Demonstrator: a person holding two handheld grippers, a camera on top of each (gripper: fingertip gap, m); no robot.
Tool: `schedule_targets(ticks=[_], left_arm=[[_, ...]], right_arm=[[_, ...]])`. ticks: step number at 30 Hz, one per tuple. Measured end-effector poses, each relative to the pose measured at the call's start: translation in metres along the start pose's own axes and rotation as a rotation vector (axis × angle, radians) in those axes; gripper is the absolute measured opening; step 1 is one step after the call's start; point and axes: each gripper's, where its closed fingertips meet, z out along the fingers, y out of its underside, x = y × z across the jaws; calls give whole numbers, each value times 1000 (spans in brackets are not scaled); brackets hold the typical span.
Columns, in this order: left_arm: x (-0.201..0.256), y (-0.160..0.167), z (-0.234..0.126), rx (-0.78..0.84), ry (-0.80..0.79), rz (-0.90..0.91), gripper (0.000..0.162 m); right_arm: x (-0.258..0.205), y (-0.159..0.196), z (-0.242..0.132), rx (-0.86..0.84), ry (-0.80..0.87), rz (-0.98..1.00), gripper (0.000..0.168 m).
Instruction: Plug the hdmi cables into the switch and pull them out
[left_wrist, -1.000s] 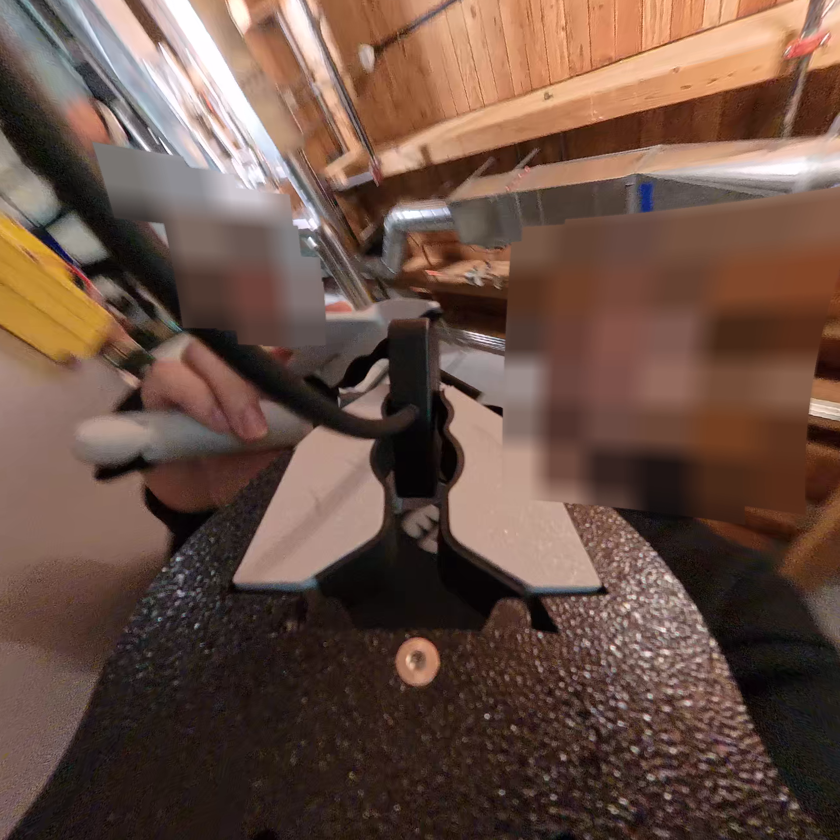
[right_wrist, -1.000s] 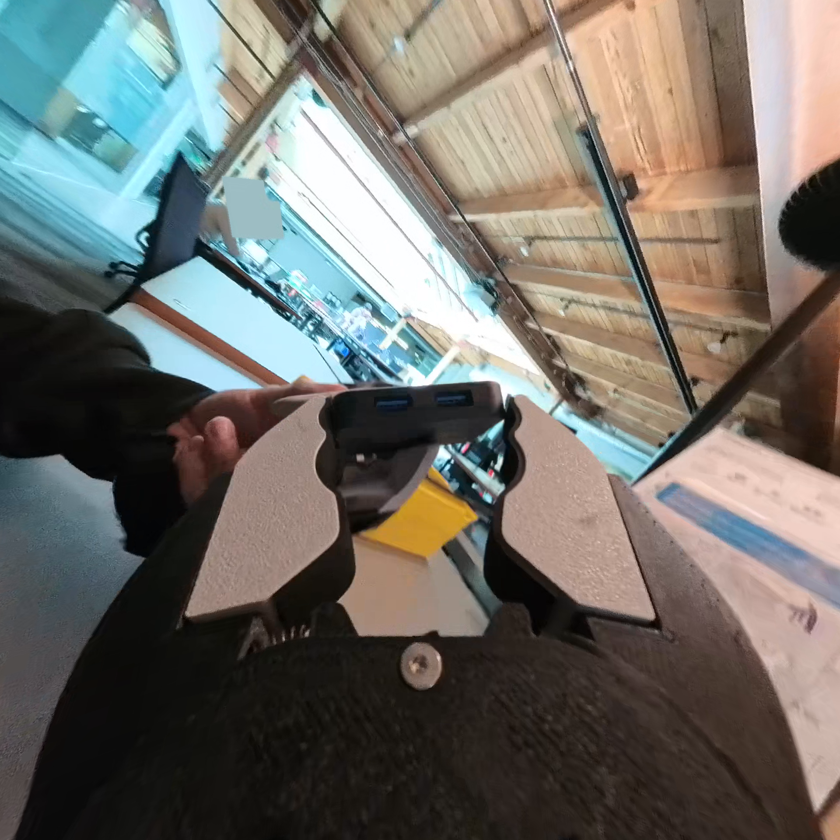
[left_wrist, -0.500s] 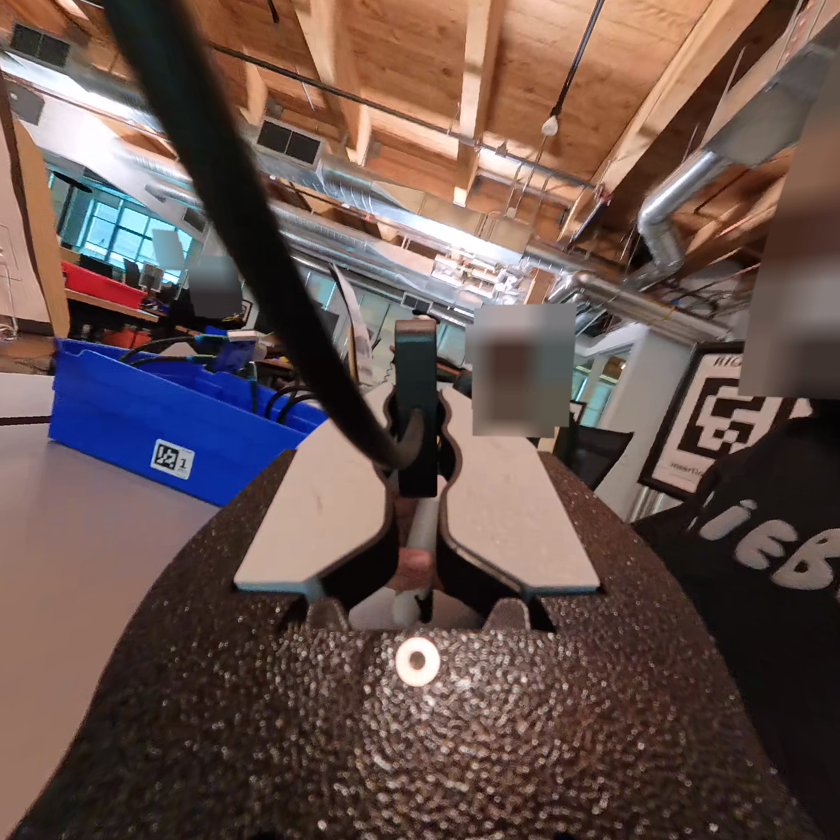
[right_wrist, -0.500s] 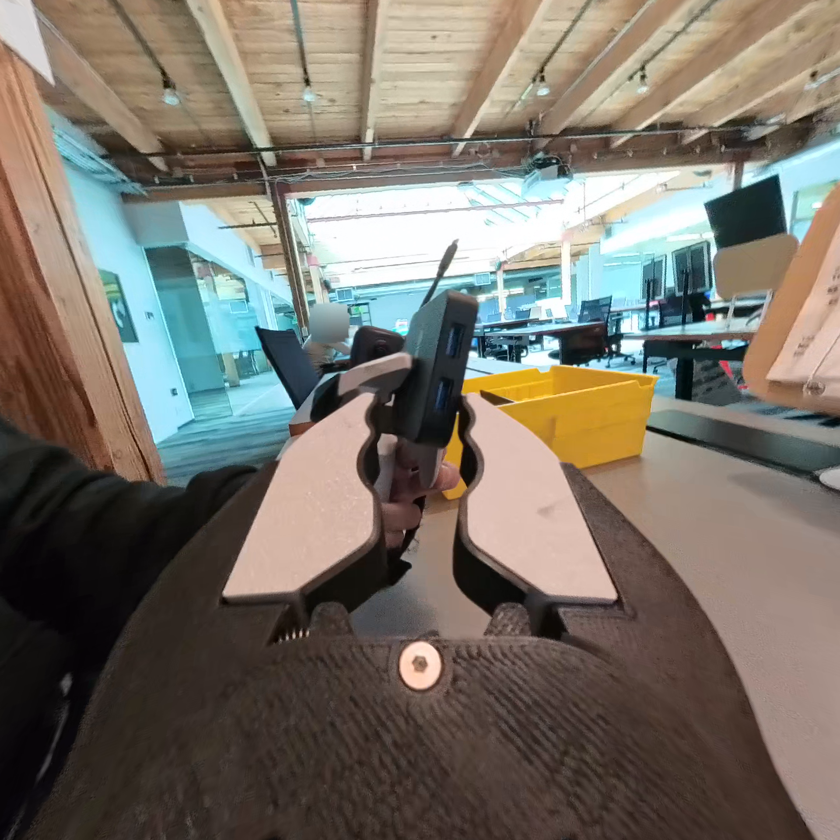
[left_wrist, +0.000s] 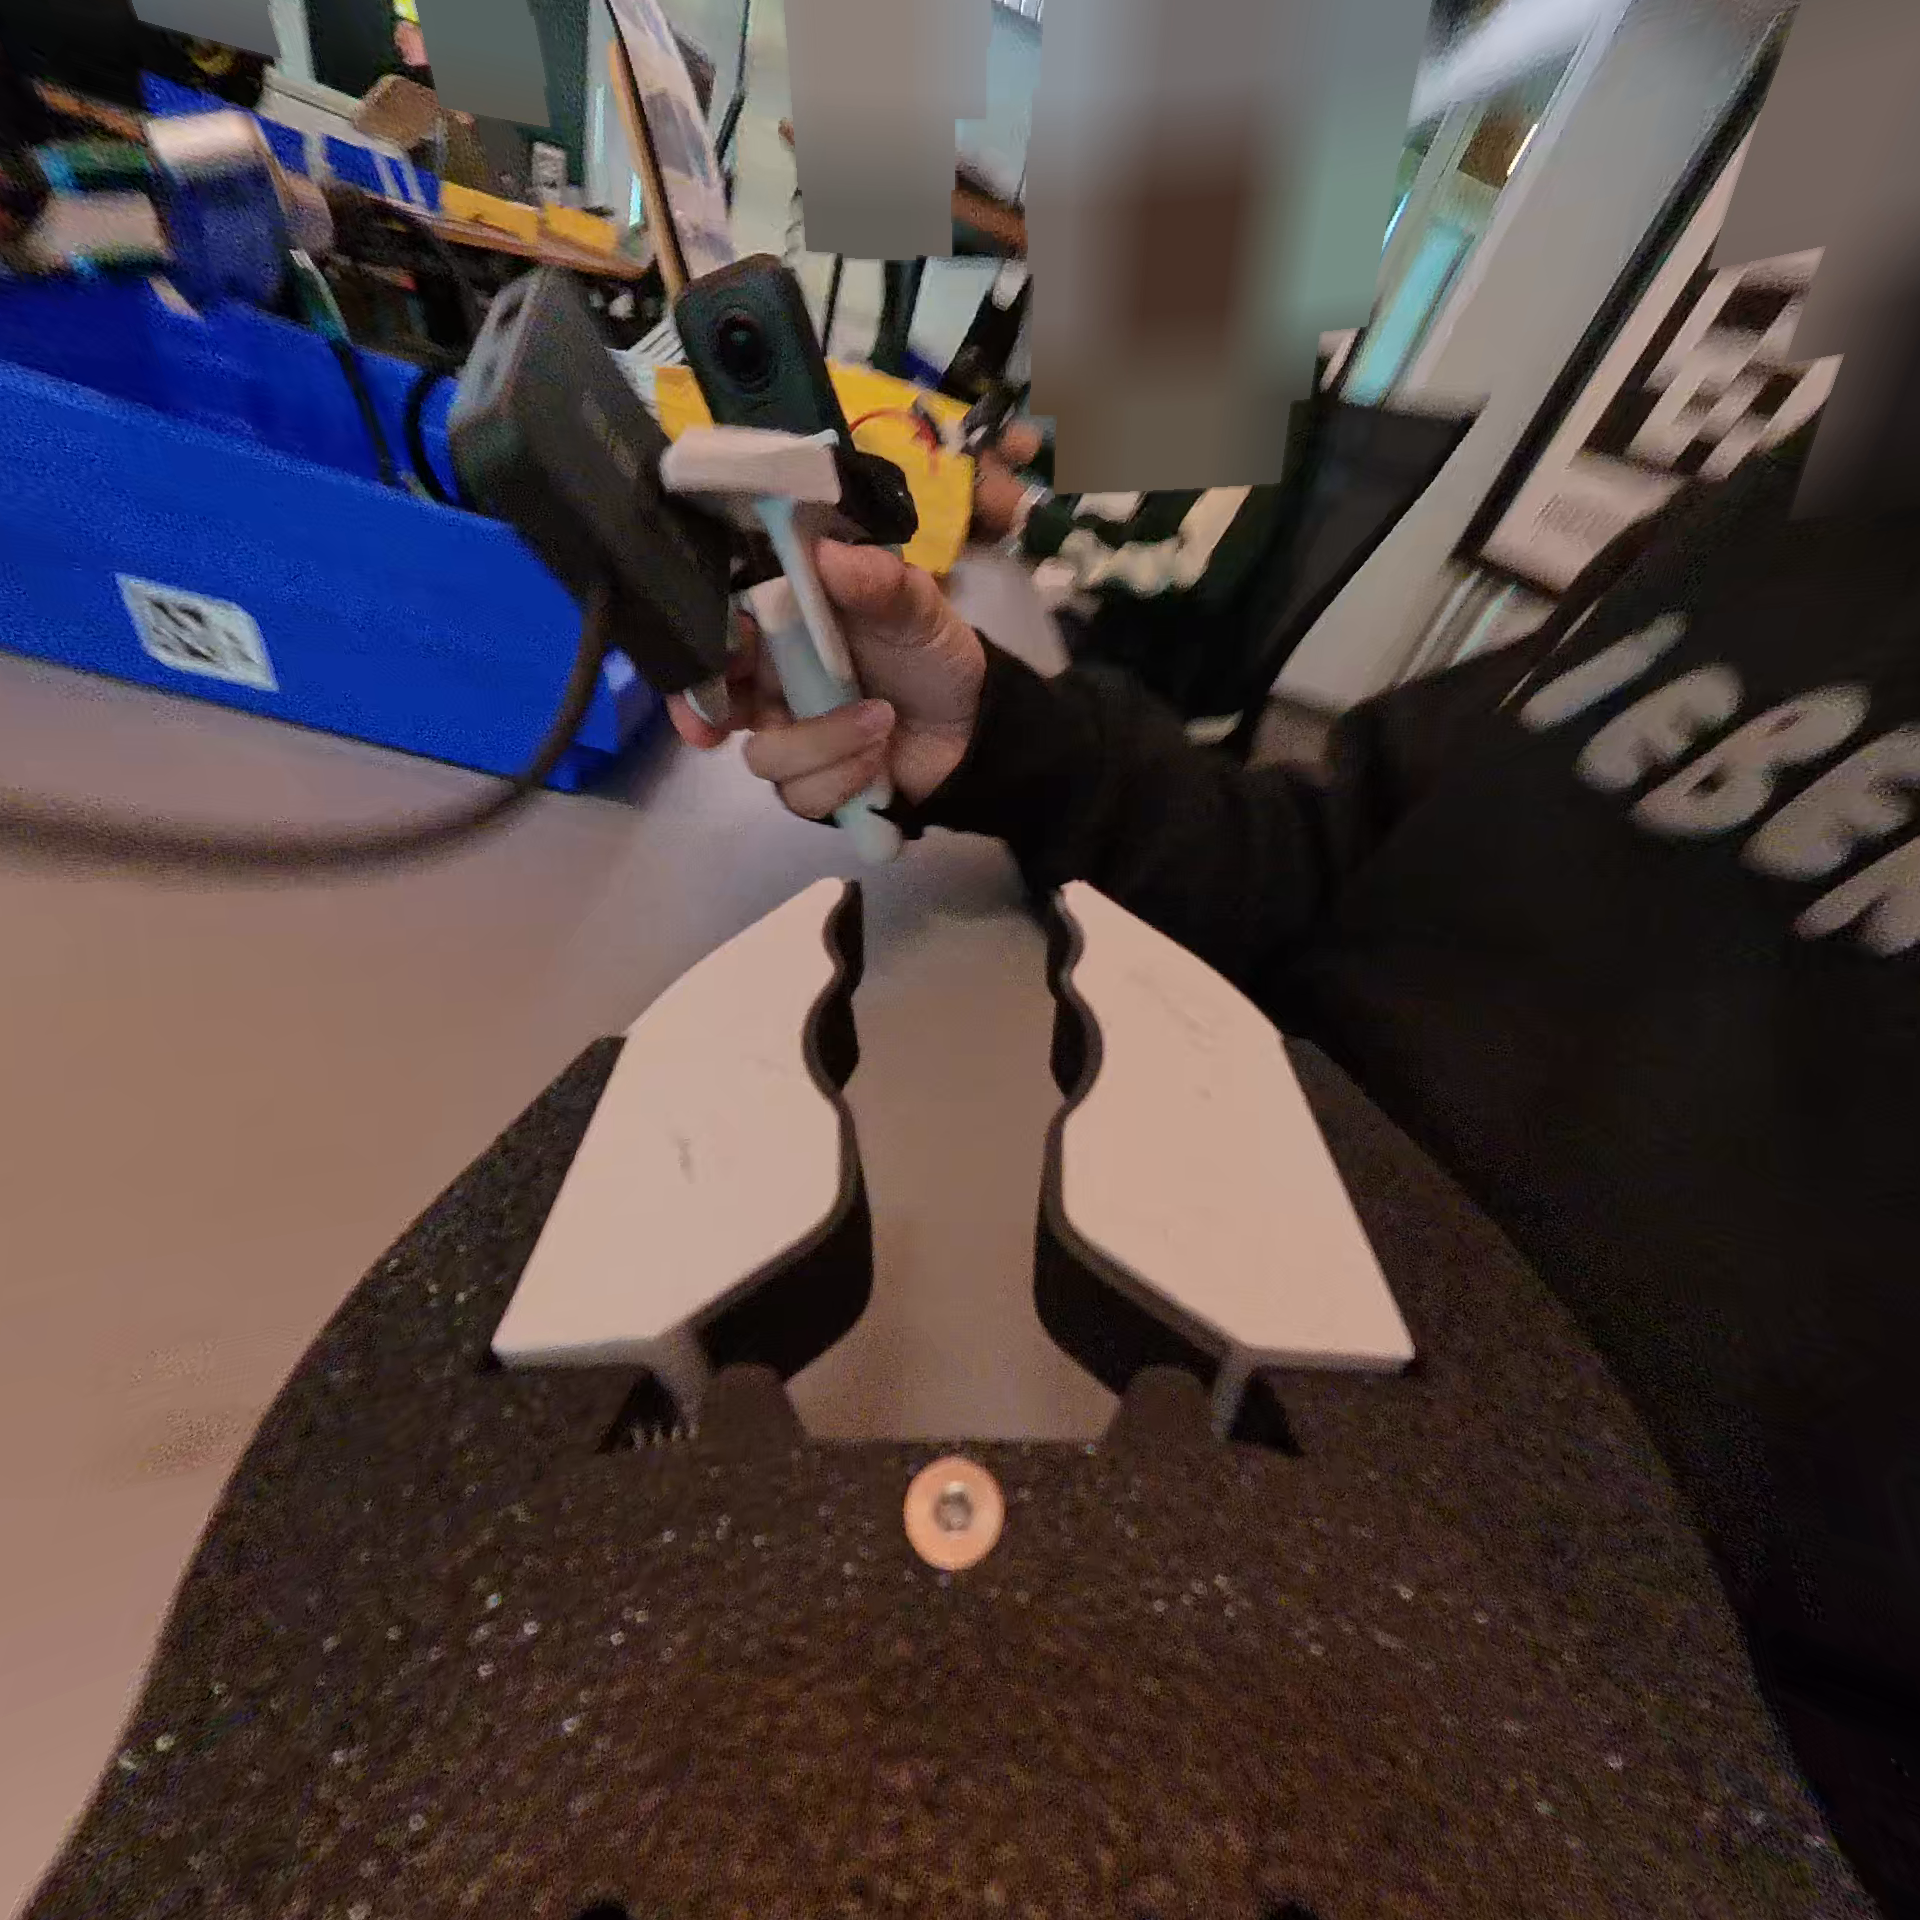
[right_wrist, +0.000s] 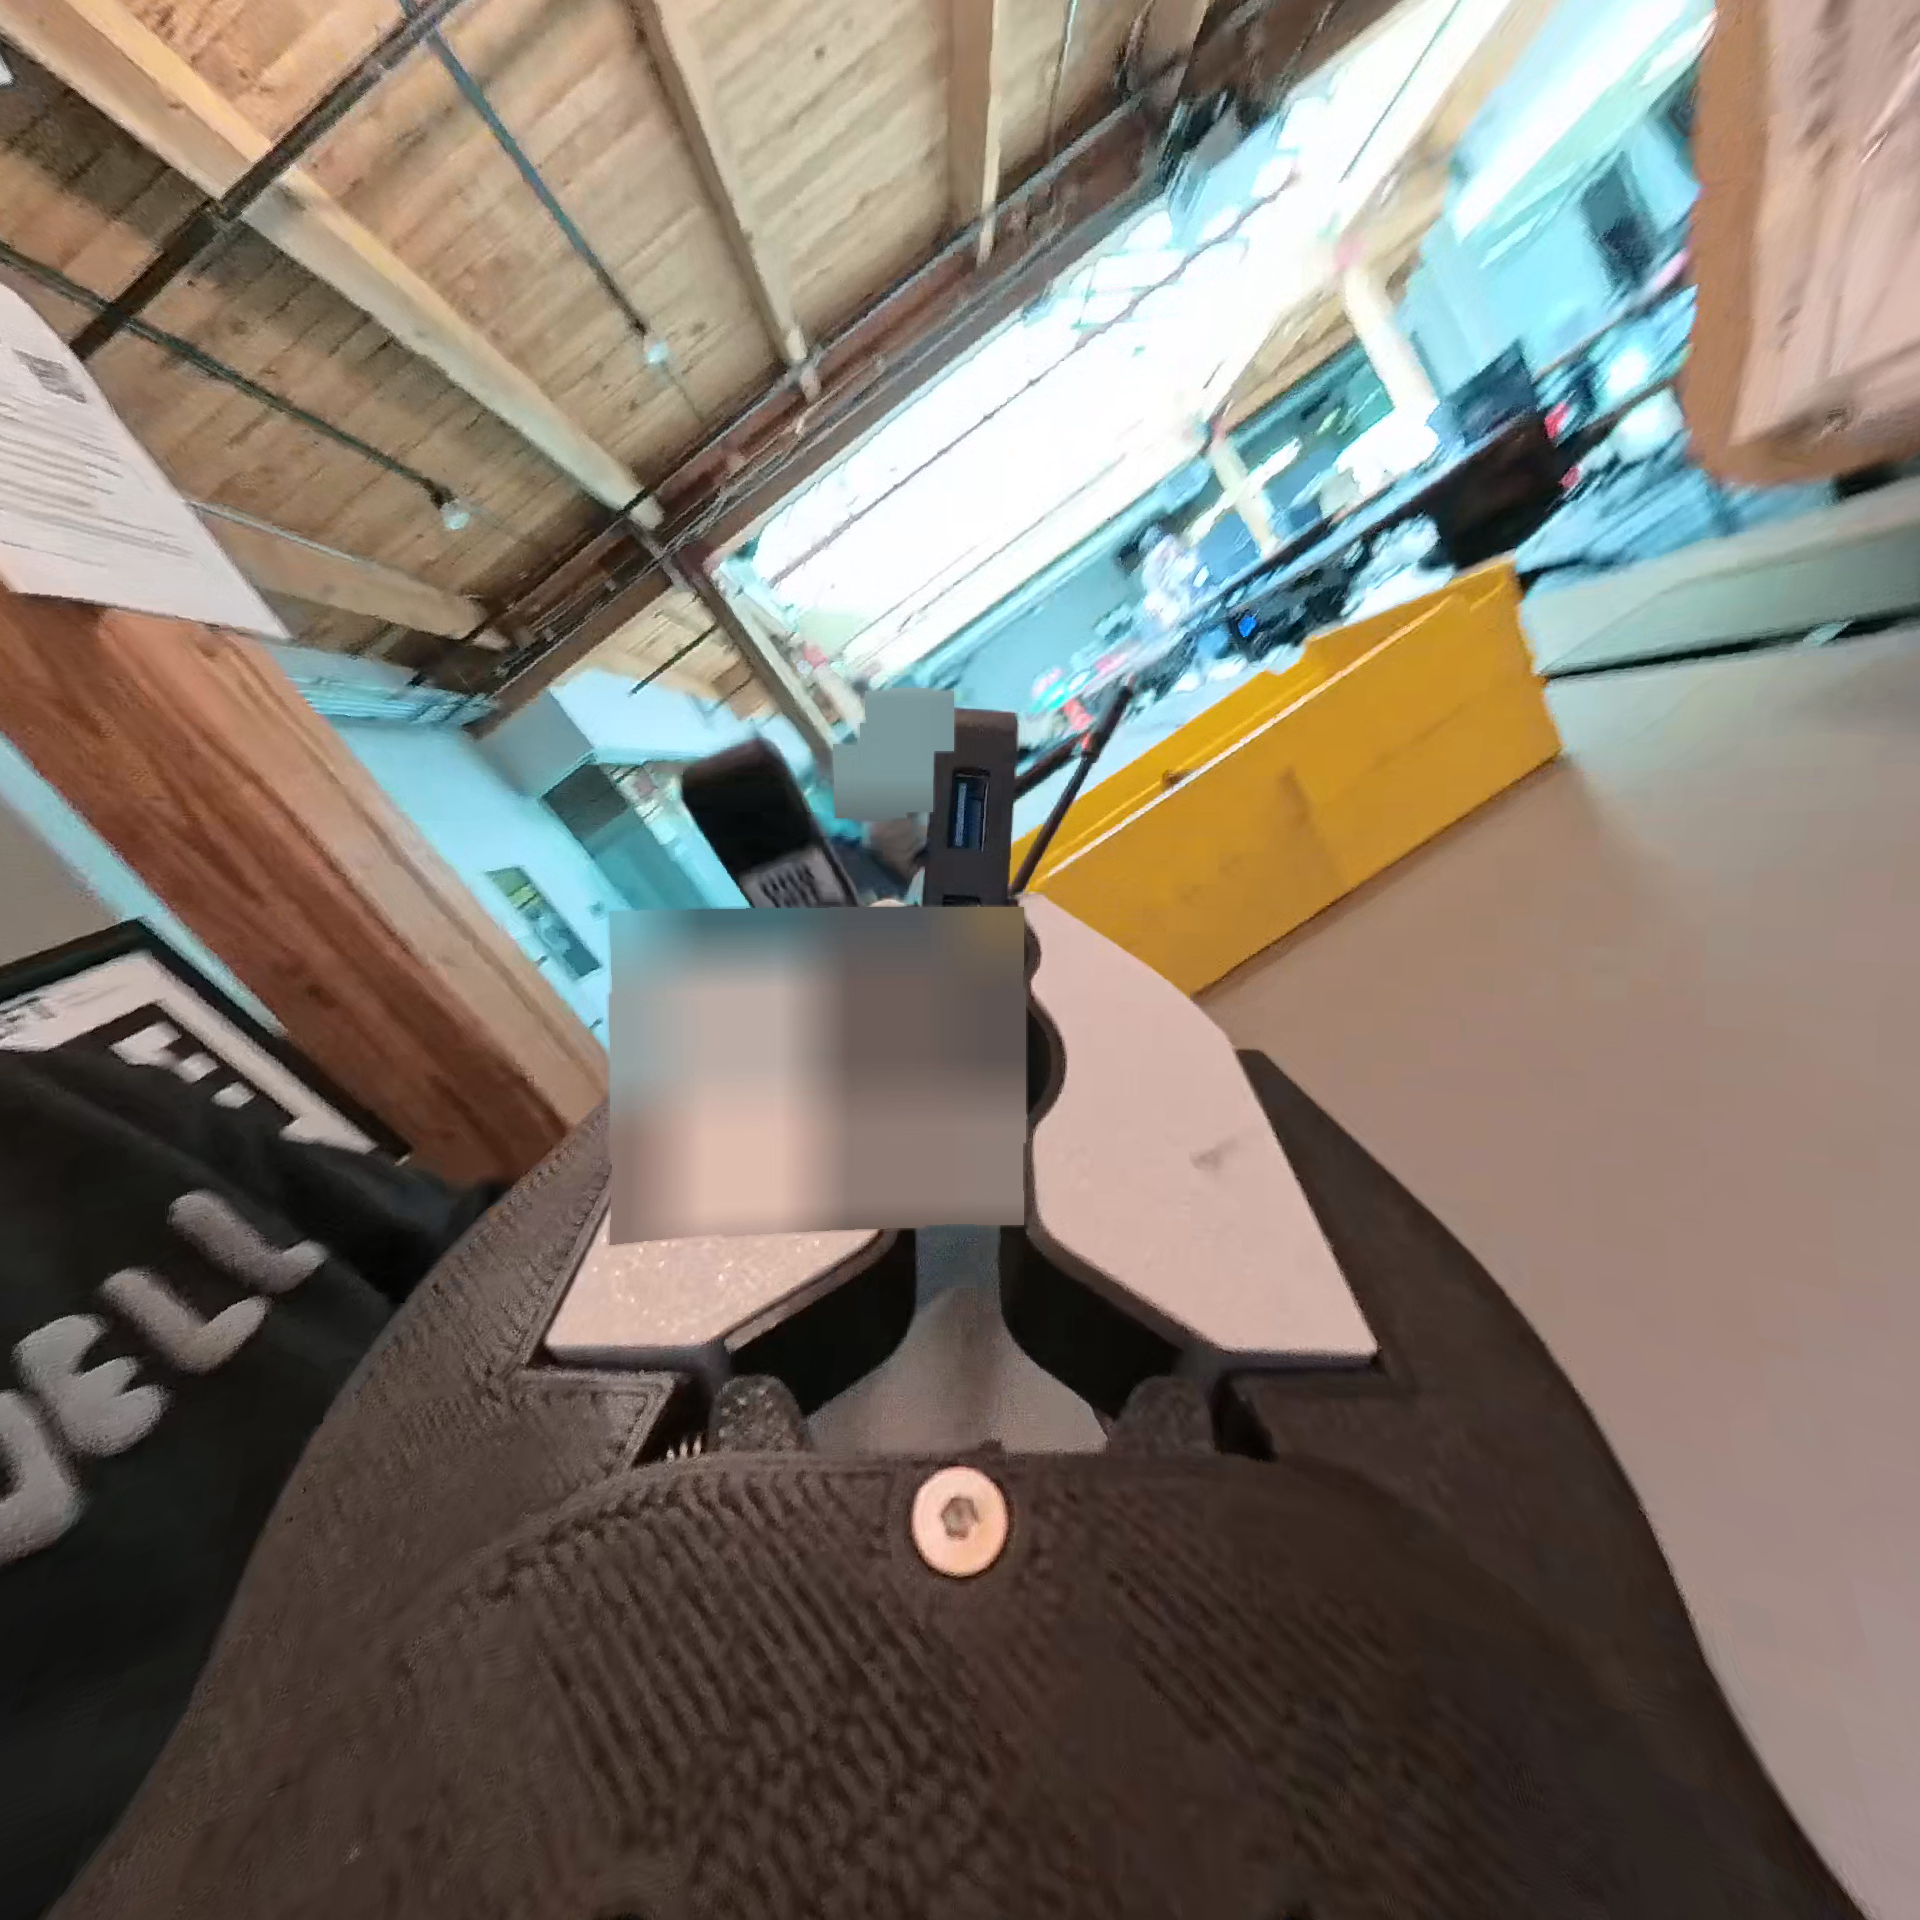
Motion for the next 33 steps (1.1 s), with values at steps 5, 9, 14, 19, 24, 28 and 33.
schedule_targets(ticks=[5,9,14,19,24,28,33], left_arm=[[-22,-32,-9,-304,-314,242,55],[-36,-24,-5,-482,-274,169,52],[-33,1,8,-513,-84,-47,27],[-31,5,15,-367,13,-262,14],[-46,-27,2,-37,94,-710,14],[-38,-20,-6,-61,185,-829,14],[-34,-4,-2,-129,122,-863,14]], right_arm=[[-9,42,21,-218,-60,-7,14],[-17,60,28,-310,-91,-67,14],[-24,62,27,-314,-128,-103,14],[-21,46,29,-172,-44,-340,26],[-17,39,25,-144,96,-793,76],[-18,51,23,-234,101,-965,84],[-15,61,29,-278,118,-1059,87]])
